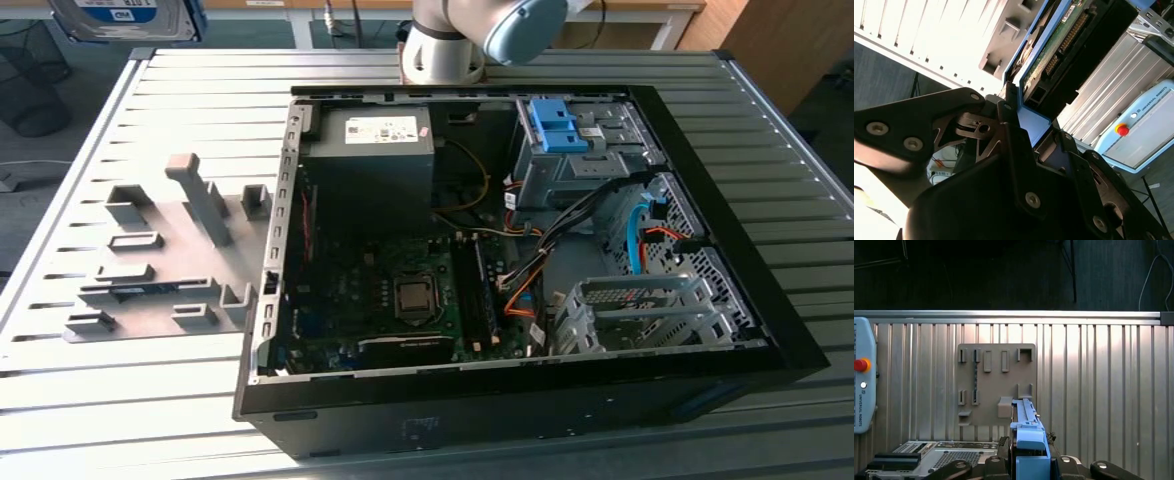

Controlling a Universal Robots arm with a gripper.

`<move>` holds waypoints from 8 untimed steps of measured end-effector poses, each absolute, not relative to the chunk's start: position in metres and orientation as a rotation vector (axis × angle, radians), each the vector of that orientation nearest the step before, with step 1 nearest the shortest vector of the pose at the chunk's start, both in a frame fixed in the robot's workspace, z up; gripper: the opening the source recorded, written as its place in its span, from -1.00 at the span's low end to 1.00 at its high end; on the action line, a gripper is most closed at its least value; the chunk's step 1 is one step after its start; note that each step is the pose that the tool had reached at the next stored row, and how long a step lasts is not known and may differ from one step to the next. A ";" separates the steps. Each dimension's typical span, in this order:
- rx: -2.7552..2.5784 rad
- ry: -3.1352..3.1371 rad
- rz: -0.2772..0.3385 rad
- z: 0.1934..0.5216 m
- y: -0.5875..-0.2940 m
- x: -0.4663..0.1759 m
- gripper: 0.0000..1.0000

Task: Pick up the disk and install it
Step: 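Pick up the disk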

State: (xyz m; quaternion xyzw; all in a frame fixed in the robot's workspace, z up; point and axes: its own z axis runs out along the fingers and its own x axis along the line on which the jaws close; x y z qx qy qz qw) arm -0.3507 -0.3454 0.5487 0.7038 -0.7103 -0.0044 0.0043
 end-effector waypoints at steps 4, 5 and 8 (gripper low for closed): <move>2.205 -2.225 -0.014 0.549 -0.346 -0.347 -0.26; 2.205 -2.225 -0.014 0.549 -0.347 -0.347 -0.26; 2.205 -2.225 -0.014 0.549 -0.351 -0.347 -0.26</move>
